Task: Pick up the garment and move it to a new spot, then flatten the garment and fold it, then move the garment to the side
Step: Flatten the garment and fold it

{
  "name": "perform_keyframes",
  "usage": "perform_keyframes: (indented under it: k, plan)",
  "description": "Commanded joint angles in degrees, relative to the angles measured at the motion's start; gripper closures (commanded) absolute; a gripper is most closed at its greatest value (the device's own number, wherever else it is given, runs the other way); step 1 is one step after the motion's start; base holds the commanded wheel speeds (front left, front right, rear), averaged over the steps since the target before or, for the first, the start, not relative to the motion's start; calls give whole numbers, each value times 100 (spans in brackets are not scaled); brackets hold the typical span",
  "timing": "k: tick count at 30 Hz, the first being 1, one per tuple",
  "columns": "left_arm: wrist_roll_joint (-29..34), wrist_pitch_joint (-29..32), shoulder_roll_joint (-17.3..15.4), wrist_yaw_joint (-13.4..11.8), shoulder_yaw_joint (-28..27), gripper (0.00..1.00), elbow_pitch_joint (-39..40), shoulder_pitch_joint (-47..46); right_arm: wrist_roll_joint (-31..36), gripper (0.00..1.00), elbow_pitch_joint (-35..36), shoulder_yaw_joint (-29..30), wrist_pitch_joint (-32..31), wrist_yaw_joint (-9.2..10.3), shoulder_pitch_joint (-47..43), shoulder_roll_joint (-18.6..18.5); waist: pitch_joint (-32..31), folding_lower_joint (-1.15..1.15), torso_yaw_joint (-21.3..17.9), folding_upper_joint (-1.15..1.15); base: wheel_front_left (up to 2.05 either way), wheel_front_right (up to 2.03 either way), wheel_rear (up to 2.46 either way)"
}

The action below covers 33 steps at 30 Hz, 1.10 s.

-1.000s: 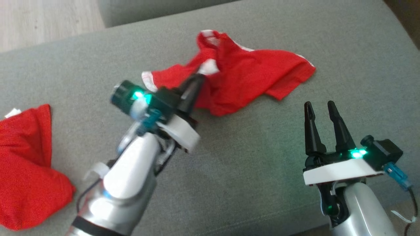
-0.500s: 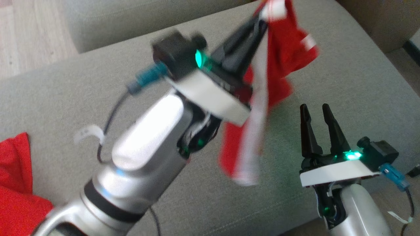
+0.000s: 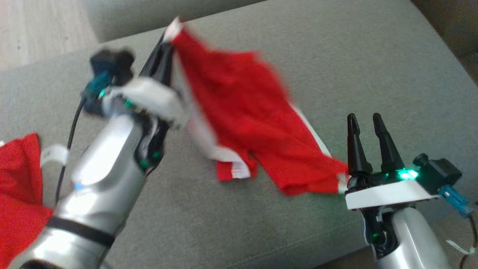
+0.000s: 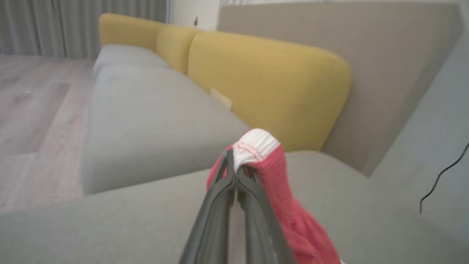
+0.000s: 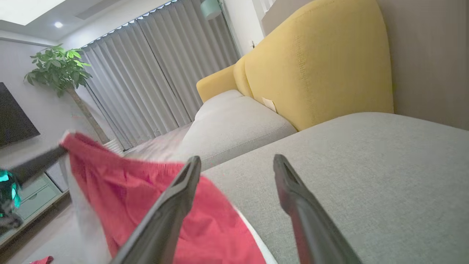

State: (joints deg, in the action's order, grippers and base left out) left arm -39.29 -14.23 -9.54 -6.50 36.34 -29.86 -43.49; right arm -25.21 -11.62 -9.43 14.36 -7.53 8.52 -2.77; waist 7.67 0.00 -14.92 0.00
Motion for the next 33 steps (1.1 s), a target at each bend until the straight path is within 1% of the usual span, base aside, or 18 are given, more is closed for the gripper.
perform_keyframes:
  k: [1,5,8,9,10,11,16,17,20,27,33]
  plan:
    - [118,-71,-222,72,-219,100,-131,-80,-2,0,204,-146,63,4,98,-10,139,0,136,0,0,0,0]
    - [417,-74,-330,68,-456,100,-586,160,62,0,185,-227,63,4,153,-10,271,0,236,0,0,0,0]
    - [680,-75,-354,-41,-752,100,-800,257,94,0,182,-277,63,4,207,-10,341,0,257,0,0,0,0]
    - [764,-75,-355,-92,-867,73,-853,276,105,0,180,-289,63,4,218,-10,355,0,261,0,0,0,0]
    - [855,-75,-354,-143,-979,38,-895,291,117,0,176,-299,63,4,228,-10,364,0,264,0,0,0,0]
    - [946,-75,-346,-175,-1075,0,-929,307,132,0,167,-308,63,4,235,-10,370,0,266,0,0,0,0]
    - [1334,-76,-241,-186,-1524,0,-893,366,188,0,126,-296,63,4,218,-10,351,0,331,0,0,0,0]
    - [1334,-76,-241,-186,-1524,0,-893,366,188,0,126,-296,63,4,218,-10,351,0,331,0,0,0,0]
    - [1600,-76,-140,-142,-1741,0,-647,454,220,0,96,-235,63,4,208,-10,302,0,424,0,0,0,0]
    - [2183,-76,126,113,-2105,0,379,983,333,0,36,-38,63,4,159,-10,94,0,785,0,0,0,0]
    - [2550,-76,326,383,-2203,0,1375,1845,509,0,-29,200,63,4,102,-10,-134,0,1185,0,0,0,0]
